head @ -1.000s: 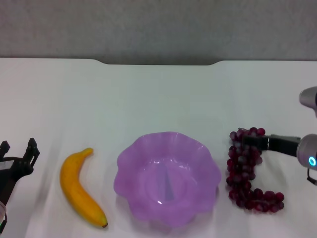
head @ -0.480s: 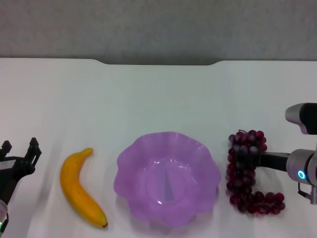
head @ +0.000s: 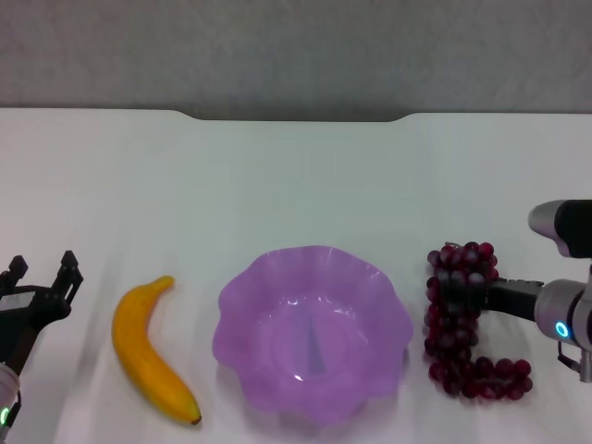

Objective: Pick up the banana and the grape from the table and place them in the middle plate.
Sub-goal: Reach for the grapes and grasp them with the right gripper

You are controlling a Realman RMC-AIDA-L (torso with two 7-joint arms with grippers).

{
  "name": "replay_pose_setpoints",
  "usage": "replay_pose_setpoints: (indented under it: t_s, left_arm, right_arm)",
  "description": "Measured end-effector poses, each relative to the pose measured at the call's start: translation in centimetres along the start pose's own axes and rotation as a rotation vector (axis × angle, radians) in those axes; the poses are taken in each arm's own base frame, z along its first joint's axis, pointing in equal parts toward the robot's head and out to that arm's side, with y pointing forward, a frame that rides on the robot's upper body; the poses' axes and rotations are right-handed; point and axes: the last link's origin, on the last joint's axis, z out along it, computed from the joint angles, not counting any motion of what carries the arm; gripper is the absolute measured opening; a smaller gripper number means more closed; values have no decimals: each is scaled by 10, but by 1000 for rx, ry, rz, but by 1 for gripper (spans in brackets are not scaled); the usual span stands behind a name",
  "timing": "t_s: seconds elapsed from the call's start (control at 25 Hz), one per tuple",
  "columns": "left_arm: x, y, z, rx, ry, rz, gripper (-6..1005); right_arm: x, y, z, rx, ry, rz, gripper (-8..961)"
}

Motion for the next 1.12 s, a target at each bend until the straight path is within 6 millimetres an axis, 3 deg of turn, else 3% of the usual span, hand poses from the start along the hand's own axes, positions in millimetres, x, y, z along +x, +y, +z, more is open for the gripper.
replay_pose_setpoints:
  t_s: [0.2,0.4,1.04,1.12]
  left_arm:
    - [-1,0,-1,2,-2,0,707]
    - [0,0,0,1,-1,1,707]
    - [0,0,0,-1,1,-1,707]
    - [0,0,0,0,1,-1,707]
  right_arm:
    - [0,6,2,-6,-35,-21,856]
    - [-2,10,4,-12,-52,-36,725]
    - [6,16,12,-5,-65,-110,711]
    - [7,16,12,-1,-73,-110,568]
